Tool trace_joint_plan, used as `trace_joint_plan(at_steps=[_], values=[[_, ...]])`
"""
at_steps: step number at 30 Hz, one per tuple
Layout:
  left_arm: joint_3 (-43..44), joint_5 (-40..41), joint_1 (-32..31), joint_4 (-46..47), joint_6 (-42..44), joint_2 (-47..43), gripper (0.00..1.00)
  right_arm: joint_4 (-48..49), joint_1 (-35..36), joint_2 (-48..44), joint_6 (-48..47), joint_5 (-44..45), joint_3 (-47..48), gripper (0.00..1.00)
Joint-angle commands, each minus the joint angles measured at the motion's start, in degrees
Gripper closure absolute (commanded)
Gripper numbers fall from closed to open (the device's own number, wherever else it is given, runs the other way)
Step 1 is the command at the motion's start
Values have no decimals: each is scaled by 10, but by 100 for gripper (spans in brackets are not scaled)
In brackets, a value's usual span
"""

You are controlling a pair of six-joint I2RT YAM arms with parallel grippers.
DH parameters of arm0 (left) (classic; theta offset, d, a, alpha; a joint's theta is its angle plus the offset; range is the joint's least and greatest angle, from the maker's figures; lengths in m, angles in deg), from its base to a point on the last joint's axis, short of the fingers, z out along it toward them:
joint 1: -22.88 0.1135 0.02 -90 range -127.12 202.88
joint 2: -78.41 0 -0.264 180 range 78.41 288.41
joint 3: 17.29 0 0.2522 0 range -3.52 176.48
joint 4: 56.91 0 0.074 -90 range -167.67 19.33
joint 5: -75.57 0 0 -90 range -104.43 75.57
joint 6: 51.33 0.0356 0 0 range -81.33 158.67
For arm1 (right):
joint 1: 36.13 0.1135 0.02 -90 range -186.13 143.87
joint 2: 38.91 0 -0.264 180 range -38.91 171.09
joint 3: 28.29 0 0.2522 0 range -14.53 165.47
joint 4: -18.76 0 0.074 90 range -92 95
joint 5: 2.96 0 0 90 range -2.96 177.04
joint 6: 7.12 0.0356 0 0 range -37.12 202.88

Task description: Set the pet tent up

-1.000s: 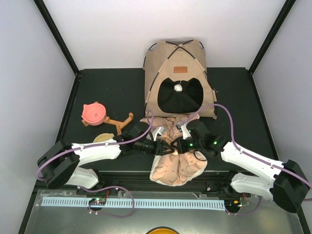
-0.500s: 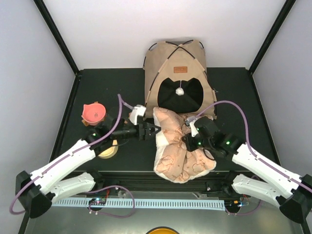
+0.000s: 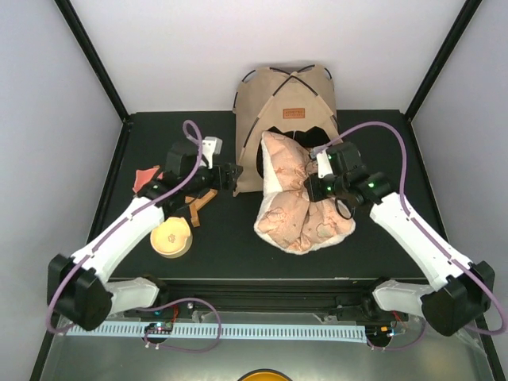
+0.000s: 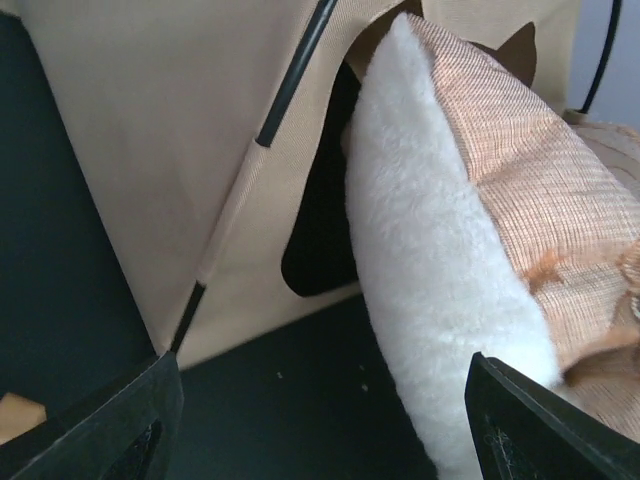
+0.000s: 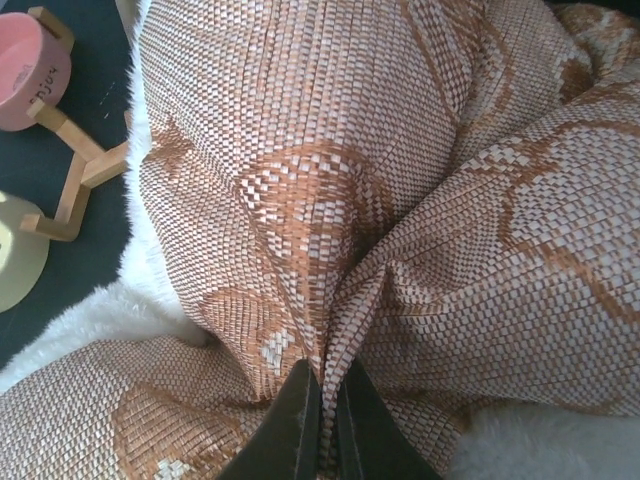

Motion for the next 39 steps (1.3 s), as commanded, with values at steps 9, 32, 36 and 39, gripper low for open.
trace_joint_plan(at_steps=[9,32,36,39], values=[[105,27,9,139,136,218,26,31,-9,120,11,-50,111,99],[181,-112,14,51,179,299,99,-7,-68,91,43,117,74,99],[131,-174,0,105,164,268,99,-45,-56,135,42,147,104,99],[108,-214,-15,109,169,246,98,-22,-42,140,32,128,104,99]])
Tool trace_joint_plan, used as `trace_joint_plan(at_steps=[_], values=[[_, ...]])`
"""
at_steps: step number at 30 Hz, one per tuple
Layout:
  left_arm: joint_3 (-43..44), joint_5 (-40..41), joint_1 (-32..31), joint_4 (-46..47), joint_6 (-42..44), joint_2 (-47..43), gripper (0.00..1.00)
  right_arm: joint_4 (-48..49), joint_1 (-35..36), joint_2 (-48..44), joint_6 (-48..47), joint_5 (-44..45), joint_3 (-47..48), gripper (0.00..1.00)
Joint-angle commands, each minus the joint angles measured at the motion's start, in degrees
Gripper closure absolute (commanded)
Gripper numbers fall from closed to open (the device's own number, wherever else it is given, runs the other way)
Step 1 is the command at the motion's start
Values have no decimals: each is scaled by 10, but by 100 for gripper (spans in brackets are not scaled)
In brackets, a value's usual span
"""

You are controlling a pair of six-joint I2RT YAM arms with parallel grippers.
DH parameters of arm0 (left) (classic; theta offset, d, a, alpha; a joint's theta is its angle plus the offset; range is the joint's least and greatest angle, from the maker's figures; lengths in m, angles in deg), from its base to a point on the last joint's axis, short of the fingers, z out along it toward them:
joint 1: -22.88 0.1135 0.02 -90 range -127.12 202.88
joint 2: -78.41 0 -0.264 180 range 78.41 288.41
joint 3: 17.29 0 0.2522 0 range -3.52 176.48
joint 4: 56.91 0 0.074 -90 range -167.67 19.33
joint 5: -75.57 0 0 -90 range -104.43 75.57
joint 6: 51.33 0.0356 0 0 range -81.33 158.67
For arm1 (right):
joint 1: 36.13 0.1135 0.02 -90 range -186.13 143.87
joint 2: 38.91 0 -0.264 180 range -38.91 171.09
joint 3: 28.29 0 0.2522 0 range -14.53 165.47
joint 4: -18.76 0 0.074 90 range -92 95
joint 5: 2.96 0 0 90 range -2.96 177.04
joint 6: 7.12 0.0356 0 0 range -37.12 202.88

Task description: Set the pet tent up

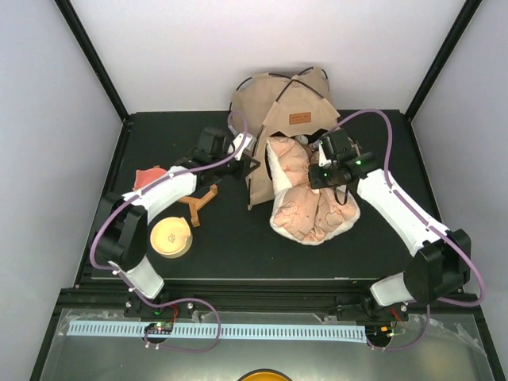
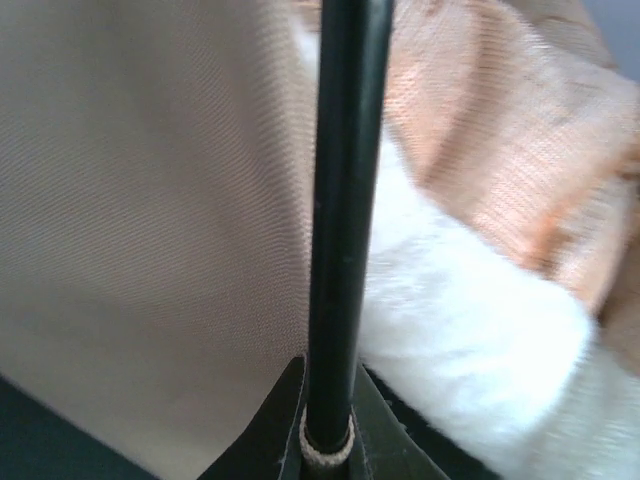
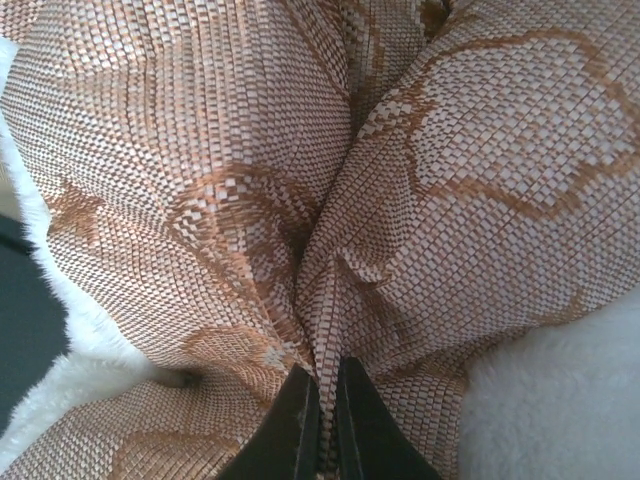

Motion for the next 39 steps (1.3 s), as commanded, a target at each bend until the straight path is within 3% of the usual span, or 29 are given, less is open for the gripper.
trace_joint_plan(at_steps=[1,6,12,17,24,26,28,34,39], values=[[-24,-114,-21,6,-17,-44,99,32,16,12,-8,30,22,99],[-22,-181,-45,-66,15,-49,98,66,29,19,-83,-114,57,99],[-56,-230,-49,-94,12,-74,99,68,34,33,-214,-397,98,99],[-88,-235,-52,-90,-12,-108,98,-58,-10,140,-284,-526,182,99],[-121,-213,-53,-85,-36,-148,98,-24,-41,180,-256,-615,156,99],[-124,-216,-53,-84,-39,-149,99,10,-38,171,-240,-600,121,98],[-125,-218,-56,-84,-41,-149,99,45,-42,166,-204,-521,100,98],[-128,-205,-65,-114,-32,-164,98,103,-78,189,-152,-387,108,97],[-127,-181,-65,-148,-30,-177,98,199,-77,122,-160,-283,87,94]])
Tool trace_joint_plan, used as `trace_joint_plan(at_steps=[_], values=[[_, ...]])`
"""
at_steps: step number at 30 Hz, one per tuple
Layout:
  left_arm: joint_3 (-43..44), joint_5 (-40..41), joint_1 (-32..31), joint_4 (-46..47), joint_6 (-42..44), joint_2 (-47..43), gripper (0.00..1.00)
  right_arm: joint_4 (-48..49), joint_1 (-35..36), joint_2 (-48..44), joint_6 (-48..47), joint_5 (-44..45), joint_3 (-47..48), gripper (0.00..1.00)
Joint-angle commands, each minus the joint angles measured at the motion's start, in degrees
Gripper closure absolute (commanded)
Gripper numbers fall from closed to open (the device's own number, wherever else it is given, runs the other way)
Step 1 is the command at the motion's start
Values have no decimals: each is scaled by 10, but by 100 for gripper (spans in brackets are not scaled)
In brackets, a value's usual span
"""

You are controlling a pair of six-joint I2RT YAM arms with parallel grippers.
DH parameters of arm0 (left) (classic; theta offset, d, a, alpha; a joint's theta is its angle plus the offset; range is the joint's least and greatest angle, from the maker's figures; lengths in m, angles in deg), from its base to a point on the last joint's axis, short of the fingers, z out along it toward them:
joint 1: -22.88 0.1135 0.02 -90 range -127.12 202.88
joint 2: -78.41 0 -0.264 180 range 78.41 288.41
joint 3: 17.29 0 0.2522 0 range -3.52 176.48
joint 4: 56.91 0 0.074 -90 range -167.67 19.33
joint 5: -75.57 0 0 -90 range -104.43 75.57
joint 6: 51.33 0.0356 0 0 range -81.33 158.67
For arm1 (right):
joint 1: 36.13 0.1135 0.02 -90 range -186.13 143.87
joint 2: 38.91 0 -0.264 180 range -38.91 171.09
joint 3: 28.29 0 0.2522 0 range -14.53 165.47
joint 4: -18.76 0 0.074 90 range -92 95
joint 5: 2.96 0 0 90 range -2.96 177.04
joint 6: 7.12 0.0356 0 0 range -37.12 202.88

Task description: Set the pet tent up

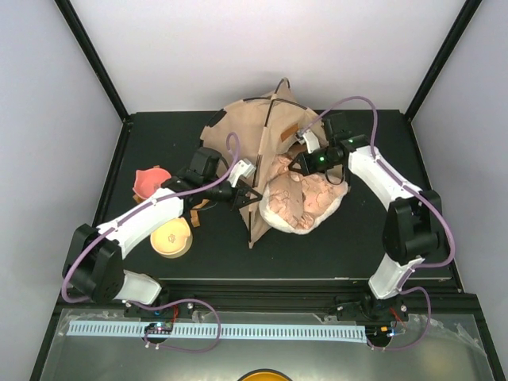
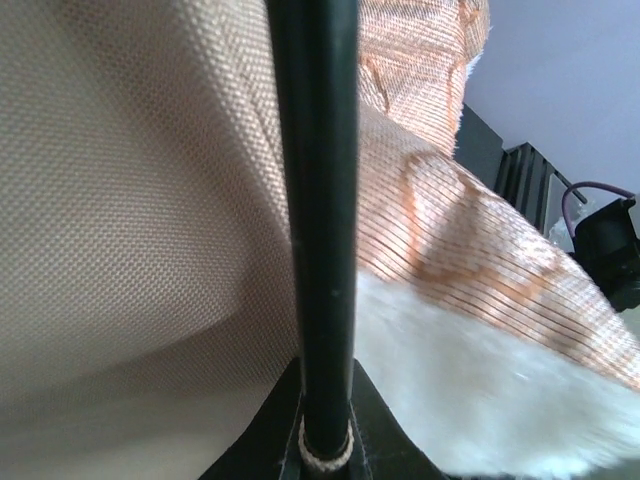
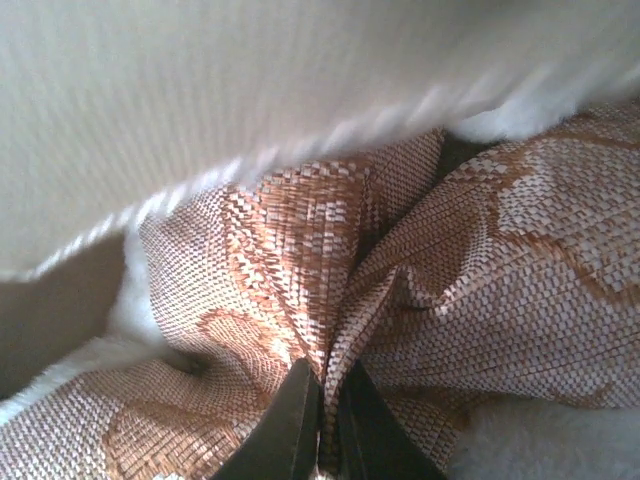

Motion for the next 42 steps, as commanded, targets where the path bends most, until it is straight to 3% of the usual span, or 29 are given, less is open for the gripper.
trace_joint_plan(at_steps=[1,5,7,12,17,22,26,29,31,32,34,35,42], values=[[-1,-27,-17,-60,-9,-21,98,178,-4,-79,18,114,-12,94],[1,-28,-18,-67,-13,-26,98,336,-3,-139,25,135,-81,97],[3,-32,-20,-70,-13,-27,98,461,4,-160,17,113,-142,87],[12,-49,-26,-87,-9,-26,98,717,43,-175,-89,60,-285,88],[16,-63,-33,-91,-9,-26,98,753,48,-107,-97,63,-290,90],[25,-73,-38,-111,-3,-27,98,916,54,-67,-138,117,-376,87],[42,-65,-40,-143,6,-26,98,890,54,-69,-202,164,-387,72],[56,-33,-42,-173,10,-25,98,857,56,-102,-259,192,-401,47],[67,-10,-44,-191,14,-23,99,813,61,-131,-298,229,-401,37],[72,4,-45,-199,15,-22,99,790,64,-148,-301,255,-400,30],[83,35,-47,-210,16,-22,99,741,65,-186,-286,274,-400,24],[87,48,-47,-214,15,-22,98,723,66,-206,-268,270,-402,15],[99,94,-47,-202,-3,-14,98,532,117,-333,-80,224,-400,15]])
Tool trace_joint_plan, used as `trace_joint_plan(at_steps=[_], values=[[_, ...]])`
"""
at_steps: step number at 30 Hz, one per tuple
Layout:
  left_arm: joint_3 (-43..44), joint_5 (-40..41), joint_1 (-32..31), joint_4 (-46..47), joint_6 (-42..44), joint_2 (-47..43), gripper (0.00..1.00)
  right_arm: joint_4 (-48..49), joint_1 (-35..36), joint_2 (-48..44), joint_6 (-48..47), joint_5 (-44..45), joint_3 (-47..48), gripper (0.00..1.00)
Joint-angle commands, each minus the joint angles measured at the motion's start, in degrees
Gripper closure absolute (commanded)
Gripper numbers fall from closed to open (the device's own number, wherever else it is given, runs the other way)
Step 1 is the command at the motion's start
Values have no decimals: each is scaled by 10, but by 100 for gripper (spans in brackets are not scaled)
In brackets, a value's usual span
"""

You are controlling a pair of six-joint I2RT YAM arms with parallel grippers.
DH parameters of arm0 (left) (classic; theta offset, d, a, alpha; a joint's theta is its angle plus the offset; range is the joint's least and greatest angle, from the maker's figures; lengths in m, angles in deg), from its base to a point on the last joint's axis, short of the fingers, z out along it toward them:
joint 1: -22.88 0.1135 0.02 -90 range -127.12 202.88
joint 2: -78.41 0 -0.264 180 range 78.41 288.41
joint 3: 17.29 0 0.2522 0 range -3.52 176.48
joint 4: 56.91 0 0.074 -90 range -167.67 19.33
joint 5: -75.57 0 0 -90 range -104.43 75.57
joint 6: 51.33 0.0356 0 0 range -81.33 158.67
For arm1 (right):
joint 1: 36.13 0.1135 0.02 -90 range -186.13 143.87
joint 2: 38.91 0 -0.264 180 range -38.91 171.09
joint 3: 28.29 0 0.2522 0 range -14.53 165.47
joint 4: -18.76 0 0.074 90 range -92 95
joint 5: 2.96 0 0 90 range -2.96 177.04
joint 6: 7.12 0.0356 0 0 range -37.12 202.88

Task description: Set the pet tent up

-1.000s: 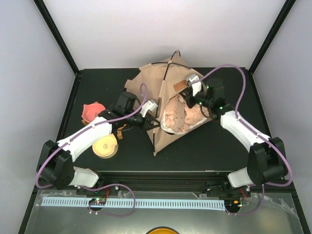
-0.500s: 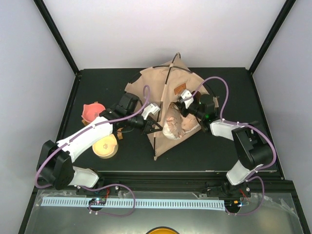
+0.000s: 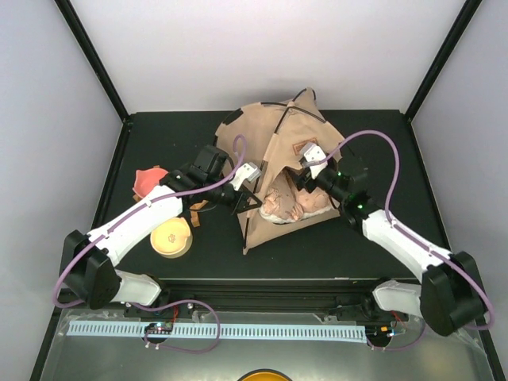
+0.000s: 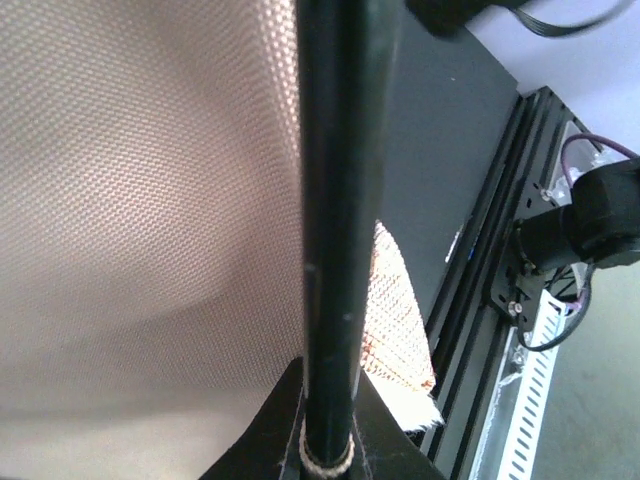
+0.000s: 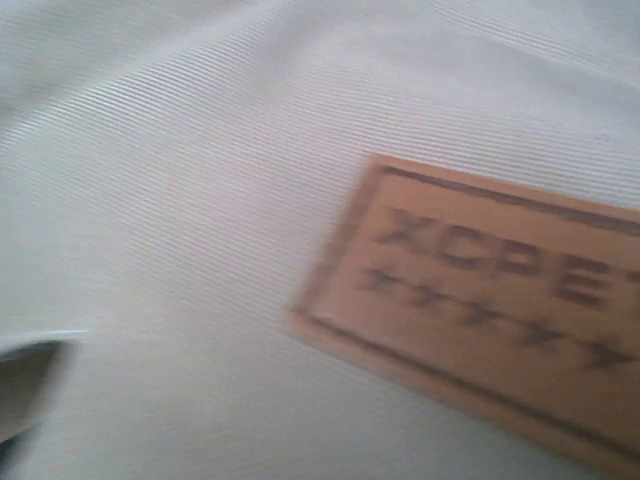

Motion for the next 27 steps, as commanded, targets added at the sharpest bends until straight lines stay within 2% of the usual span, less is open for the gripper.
trace_joint_plan(at_steps=[1,5,9,13,16,19,21,24,27], values=[[17,38,-3,-20,-23,7,98,-132,50,-67,129,7,-4,16],[11,47,-4,-9,-30,4,98,-200,66,-112,232,10,-44,15],[2,65,-3,3,-41,3,99,-263,66,-129,280,-16,-69,15],[-12,64,-3,23,-51,5,98,-287,67,-177,342,13,-101,22],[-21,53,-4,37,-56,7,98,-275,98,-205,367,0,-128,26],[-24,44,-4,40,-56,9,98,-249,151,-218,394,37,-147,24],[-25,28,-5,43,-55,11,99,-203,161,-210,422,55,-164,25],[-26,-5,-5,50,-60,12,98,-137,165,-162,444,96,-162,31],[-24,-28,-5,55,-62,11,98,-78,167,-58,432,127,-124,38]])
